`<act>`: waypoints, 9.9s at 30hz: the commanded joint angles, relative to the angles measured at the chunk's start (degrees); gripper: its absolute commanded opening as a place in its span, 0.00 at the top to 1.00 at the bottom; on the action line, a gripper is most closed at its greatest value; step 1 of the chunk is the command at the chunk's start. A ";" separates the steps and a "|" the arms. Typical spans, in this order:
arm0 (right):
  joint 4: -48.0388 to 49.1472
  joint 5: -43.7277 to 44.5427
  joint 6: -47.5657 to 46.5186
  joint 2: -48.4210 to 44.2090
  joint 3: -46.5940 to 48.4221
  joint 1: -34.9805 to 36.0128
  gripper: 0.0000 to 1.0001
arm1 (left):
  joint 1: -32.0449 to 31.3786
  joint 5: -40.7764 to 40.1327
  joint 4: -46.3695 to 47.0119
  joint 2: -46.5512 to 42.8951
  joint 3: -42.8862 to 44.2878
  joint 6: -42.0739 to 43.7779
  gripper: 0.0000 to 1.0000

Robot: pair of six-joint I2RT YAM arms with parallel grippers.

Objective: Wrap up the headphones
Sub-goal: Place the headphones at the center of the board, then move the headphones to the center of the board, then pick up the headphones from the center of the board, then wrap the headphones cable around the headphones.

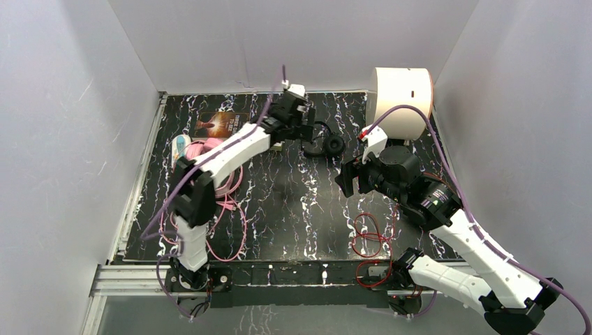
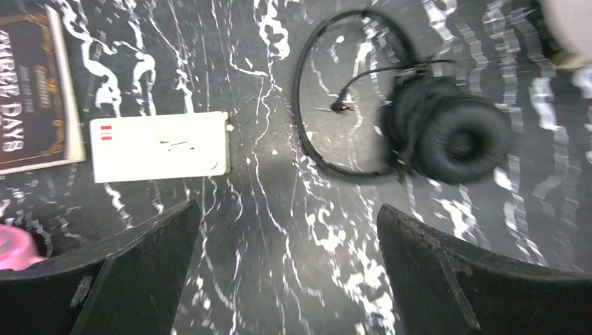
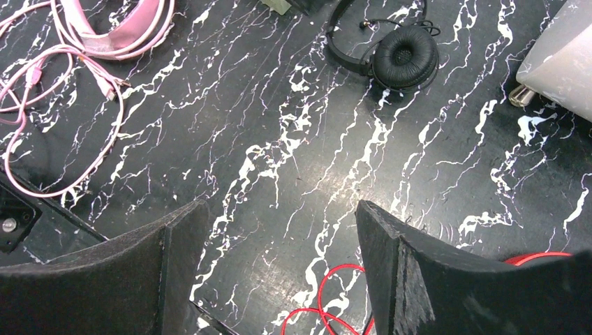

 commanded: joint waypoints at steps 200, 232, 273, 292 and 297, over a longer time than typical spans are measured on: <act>11.45 -30.40 -13.08 28.70 20.37 5.86 1.00 | -17.93 -15.51 -46.92 -38.44 -10.02 -12.96 0.54; 22.15 -38.80 -1.14 23.71 13.90 -26.83 0.03 | 10.42 26.95 -37.84 -37.69 16.99 -11.02 1.00; 61.76 -33.14 4.57 23.90 -7.95 -12.22 1.00 | 10.43 61.97 23.79 -46.81 4.45 -35.49 1.00; 51.25 -40.85 14.87 42.95 8.20 10.63 1.00 | 10.44 -9.08 28.41 -53.37 -12.80 -29.03 1.00; 51.40 -43.41 22.76 36.73 2.90 13.76 1.00 | 10.48 -33.12 42.69 -53.66 -23.38 -5.62 1.00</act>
